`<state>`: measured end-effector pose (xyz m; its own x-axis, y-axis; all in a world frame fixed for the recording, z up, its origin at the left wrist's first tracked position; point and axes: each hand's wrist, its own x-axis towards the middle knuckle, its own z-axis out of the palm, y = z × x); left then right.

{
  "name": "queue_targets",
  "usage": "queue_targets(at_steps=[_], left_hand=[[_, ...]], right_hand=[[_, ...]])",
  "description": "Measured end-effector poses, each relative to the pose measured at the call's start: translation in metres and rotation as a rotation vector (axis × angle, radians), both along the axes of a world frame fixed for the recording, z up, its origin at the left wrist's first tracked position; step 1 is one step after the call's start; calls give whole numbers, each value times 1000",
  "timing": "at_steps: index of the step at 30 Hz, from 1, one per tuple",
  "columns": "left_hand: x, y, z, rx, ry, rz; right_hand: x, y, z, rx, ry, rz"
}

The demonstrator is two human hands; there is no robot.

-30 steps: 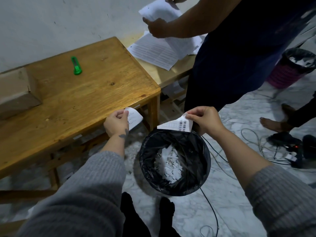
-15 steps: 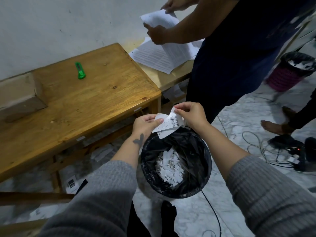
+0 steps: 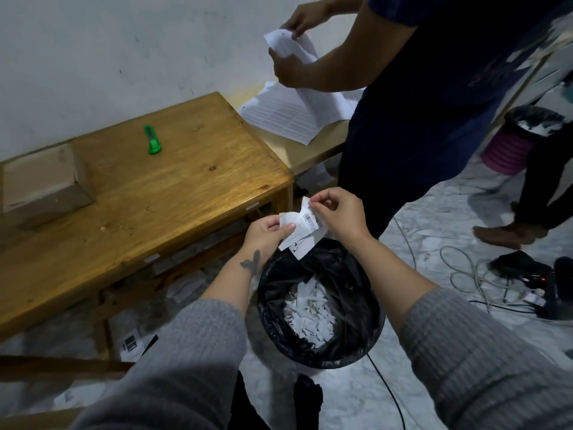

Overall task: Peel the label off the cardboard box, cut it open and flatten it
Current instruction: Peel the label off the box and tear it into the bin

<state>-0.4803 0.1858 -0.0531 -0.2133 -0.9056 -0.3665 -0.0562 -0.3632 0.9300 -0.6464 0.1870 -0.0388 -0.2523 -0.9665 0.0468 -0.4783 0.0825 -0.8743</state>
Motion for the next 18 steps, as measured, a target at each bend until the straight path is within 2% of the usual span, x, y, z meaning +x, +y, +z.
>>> queue_targets(at_steps=[2, 4, 8, 12, 18], left_hand=[[0, -1, 3, -5, 17, 27], [2, -3, 4, -20, 21, 56], [5, -4, 7, -56, 30, 57], [7, -5, 5, -86, -2, 62], [6, -8, 2, -205, -135, 197]], right_hand=[[0, 0, -5, 8, 232, 28], [1, 4, -6, 35, 363, 88], [8, 7, -10, 142, 299, 216], [15, 4, -12, 200, 144, 217], [19, -2, -7, 228, 84, 174]])
